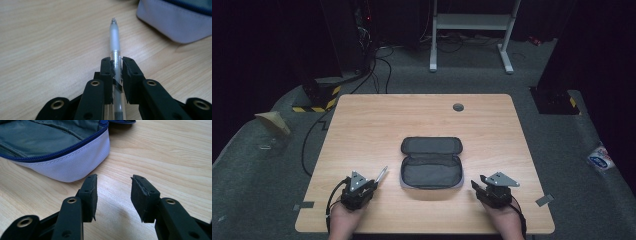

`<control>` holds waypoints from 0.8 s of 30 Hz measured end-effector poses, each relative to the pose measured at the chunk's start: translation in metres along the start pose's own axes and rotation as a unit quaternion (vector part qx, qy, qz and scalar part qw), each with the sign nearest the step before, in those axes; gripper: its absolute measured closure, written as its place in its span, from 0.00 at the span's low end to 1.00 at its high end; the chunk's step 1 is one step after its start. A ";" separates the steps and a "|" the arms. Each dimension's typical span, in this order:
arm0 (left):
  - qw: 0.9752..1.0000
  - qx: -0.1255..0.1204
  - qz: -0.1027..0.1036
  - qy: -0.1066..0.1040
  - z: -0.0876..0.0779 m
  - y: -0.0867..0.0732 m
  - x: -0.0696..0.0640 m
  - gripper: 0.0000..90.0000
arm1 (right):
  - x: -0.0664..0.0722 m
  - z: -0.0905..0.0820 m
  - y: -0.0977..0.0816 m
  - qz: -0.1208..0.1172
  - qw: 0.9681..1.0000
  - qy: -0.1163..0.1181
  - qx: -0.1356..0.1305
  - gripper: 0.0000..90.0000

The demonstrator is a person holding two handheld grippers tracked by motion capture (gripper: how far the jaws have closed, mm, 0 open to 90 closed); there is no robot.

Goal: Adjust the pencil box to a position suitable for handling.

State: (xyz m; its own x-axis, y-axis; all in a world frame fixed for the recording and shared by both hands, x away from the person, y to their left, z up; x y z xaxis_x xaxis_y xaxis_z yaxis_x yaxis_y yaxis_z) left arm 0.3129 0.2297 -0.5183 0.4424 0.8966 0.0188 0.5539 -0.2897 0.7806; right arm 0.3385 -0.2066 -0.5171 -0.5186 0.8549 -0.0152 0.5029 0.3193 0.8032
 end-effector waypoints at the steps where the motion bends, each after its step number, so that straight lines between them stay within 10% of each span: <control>1: 1.000 -0.002 0.003 -0.001 -0.001 0.002 0.000 0.88 | -0.001 -0.001 0.000 -0.005 1.000 0.000 -0.001 0.62; 24: 0.997 -0.069 0.019 -0.035 -0.012 0.028 -0.017 0.88 | -0.009 -0.007 -0.012 0.002 1.000 -0.007 0.025 0.58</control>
Point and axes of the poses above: each handheld gripper's, and its own axes: z roughly forward along the jaws, y roughly out of its top, x roughly to its left, the point moved 1 cm from there along z, roughly forward along the jaws, and after that the axes turned 1 degree about -x, right-handed, at the moved point
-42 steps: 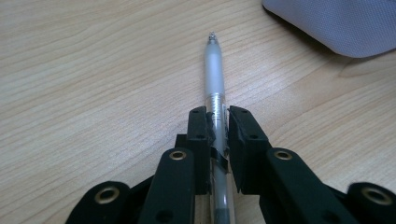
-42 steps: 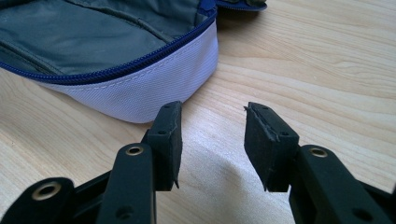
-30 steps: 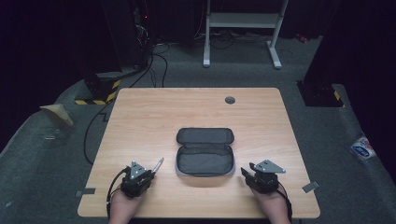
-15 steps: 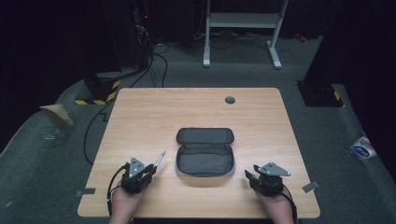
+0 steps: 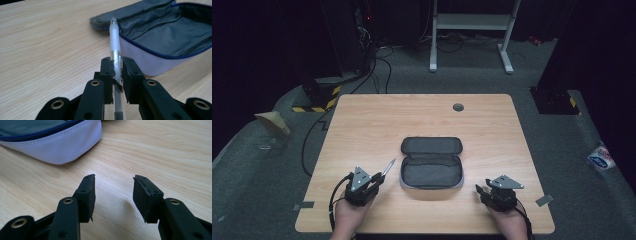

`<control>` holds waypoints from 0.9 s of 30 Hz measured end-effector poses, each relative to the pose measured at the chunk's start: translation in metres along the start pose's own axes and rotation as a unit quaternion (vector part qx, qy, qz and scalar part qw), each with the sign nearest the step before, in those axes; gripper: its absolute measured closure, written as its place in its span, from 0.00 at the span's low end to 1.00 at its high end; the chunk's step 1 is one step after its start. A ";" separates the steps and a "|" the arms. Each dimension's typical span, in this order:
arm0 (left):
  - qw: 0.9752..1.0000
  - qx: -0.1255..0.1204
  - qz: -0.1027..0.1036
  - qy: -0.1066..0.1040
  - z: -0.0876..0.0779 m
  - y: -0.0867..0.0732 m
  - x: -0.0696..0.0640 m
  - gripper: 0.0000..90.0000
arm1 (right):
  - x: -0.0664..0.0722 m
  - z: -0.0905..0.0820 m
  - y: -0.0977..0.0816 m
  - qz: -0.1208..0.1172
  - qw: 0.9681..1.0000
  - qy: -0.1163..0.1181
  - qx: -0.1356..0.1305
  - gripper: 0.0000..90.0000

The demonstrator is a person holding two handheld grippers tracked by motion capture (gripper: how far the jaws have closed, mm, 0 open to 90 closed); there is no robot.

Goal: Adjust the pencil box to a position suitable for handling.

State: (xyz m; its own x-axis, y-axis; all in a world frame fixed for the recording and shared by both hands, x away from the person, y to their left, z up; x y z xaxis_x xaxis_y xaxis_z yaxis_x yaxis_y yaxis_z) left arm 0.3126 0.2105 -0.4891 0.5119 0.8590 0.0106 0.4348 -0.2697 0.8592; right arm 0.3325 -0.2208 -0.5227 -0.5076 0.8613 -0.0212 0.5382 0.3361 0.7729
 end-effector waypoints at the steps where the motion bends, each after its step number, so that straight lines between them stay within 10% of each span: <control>1: 1.000 -0.003 0.001 -0.003 0.000 0.001 -0.001 0.88 | 0.000 0.001 0.000 0.002 1.000 0.001 0.002 0.58; 27: 0.999 -0.013 0.029 -0.022 0.016 0.026 -0.021 0.88 | -0.001 0.007 -0.001 0.009 1.000 0.007 0.020 0.53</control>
Point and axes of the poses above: each handheld gripper's, and its own axes: z roughly forward along the jaws, y roughly out of its top, x roughly to its left, the point moved 1 cm from there along z, roughly forward along the jaws, and after that the axes turned 1 degree about -x, right-handed, at the moved point
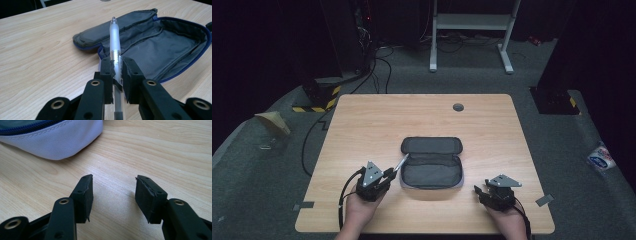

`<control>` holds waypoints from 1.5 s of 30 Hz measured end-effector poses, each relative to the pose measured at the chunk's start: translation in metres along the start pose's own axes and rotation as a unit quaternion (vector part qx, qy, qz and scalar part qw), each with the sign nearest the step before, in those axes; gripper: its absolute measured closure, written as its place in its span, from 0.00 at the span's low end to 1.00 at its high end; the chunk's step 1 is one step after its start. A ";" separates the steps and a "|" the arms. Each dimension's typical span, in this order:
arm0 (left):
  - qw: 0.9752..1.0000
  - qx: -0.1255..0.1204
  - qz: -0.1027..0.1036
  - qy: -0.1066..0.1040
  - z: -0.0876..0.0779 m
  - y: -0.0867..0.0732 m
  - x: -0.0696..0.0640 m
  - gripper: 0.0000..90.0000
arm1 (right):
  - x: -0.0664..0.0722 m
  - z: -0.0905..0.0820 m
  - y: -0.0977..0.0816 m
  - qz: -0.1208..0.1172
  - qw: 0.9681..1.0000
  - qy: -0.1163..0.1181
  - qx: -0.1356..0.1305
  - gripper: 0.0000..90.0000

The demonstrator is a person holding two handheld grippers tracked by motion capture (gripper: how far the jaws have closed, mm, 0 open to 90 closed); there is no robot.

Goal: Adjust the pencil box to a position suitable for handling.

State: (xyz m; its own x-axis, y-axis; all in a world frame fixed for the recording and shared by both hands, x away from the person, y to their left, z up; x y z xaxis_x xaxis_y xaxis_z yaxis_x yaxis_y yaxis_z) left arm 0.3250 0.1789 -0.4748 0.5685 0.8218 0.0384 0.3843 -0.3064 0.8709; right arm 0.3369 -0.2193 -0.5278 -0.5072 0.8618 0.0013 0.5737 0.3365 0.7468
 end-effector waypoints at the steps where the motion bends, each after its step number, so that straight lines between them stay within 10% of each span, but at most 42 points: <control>1: 1.000 0.002 0.003 0.000 0.001 0.000 0.000 0.88 | 0.000 0.000 0.000 -0.002 1.000 0.000 0.000 0.53; 45: 0.995 0.004 0.032 -0.090 0.047 0.046 -0.031 0.88 | 0.000 0.002 0.000 -0.001 1.000 0.001 0.004 0.49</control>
Point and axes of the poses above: each handheld gripper's, and its own axes: z roughly forward along the jaws, y roughly out of its top, x roughly to its left, the point moved 1 cm from there along z, roughly forward along the jaws, and after that the axes turned 1 degree about -x, right-handed, at the moved point
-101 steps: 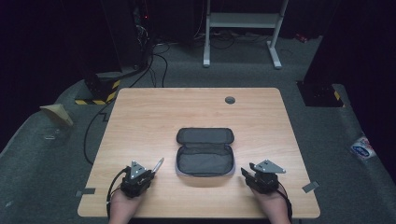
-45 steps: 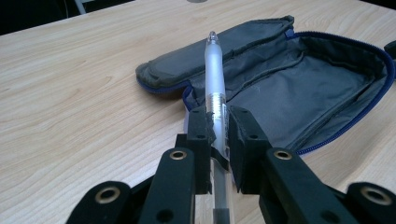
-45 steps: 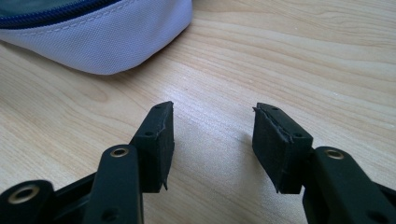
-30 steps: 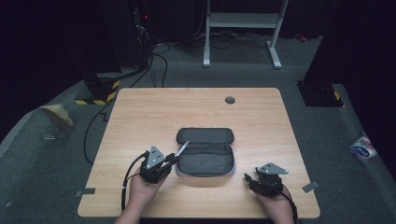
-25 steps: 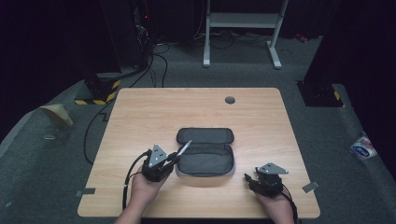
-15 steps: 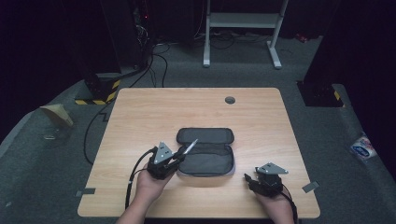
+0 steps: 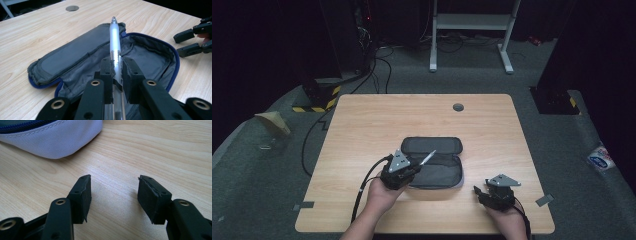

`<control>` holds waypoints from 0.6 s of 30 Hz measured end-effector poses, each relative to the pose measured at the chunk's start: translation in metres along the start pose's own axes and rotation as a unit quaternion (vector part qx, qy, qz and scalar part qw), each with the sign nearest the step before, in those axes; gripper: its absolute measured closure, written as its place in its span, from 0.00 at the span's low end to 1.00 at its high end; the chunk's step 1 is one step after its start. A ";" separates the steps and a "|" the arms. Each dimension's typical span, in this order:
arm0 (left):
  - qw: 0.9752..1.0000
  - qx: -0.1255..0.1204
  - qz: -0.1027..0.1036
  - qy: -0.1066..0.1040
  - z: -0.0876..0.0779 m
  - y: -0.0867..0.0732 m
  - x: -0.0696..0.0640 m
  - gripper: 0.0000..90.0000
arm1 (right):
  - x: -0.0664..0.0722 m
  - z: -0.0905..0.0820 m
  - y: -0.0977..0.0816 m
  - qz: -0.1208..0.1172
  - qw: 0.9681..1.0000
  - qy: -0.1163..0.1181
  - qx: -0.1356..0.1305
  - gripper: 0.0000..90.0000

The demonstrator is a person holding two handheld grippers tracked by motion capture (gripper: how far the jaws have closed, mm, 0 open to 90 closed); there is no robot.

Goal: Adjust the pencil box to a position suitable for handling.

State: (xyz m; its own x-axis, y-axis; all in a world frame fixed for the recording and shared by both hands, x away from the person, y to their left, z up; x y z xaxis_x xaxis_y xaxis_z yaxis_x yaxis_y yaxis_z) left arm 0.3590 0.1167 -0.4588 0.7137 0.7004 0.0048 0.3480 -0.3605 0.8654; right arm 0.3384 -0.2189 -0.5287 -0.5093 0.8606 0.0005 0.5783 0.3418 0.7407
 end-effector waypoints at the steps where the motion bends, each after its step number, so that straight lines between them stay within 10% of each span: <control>1: 1.000 -0.001 0.002 0.001 0.001 0.001 0.000 0.88 | 0.000 0.000 0.000 0.000 1.000 0.000 0.000 0.49; 18: 1.000 0.007 0.005 -0.020 0.020 0.010 -0.002 0.88 | 0.000 0.000 0.000 -0.004 1.000 -0.001 -0.002 0.50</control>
State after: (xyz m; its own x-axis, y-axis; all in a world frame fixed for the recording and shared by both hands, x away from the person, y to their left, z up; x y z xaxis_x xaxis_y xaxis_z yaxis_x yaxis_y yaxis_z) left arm 0.3728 0.0993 -0.4603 0.7406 0.6719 -0.0060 0.3488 -0.3768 0.8581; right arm 0.3385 -0.2193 -0.5289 -0.5130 0.8583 -0.0061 0.5721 0.3473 0.7431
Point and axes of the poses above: each handheld gripper's, and its own axes: z roughly forward along the jaws, y roughly out of its top, x roughly to its left, the point moved 1 cm from there along z, roughly forward along the jaws, and after that the axes turned 1 degree about -x, right-handed, at the moved point
